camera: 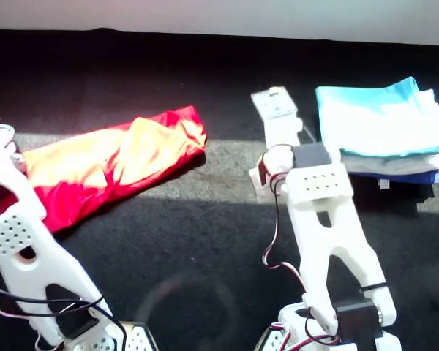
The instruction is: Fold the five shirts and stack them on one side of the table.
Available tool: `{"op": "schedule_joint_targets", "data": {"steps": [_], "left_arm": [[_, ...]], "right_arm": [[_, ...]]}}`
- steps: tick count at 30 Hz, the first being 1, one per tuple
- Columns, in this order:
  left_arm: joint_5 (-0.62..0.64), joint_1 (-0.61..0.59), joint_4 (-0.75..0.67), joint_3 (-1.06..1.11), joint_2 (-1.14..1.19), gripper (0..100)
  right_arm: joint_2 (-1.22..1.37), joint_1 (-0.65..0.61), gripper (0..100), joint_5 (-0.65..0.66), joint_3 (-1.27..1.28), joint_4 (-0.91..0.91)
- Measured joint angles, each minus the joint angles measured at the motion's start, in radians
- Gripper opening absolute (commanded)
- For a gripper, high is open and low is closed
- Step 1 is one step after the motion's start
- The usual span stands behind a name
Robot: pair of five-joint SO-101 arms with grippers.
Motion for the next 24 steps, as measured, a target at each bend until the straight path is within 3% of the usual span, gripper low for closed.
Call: {"op": "schedule_joint_targets", "data": {"steps": [11,17,24], "left_arm": [[0.0,0.466,0.0,0.319,-0.512,1],[0.0,0.649,-0.02,0.327,-0.493,1],[0.002,0.678,-0.175,0.327,-0.276,1]], "right_arm": [[0.0,0.091,0.6,0.0,0.356,-0.23],[0.0,0.094,0.6,0.0,0.485,-0.308],[-0.04,0.094,0.6,0.0,0.609,-0.45]]}}
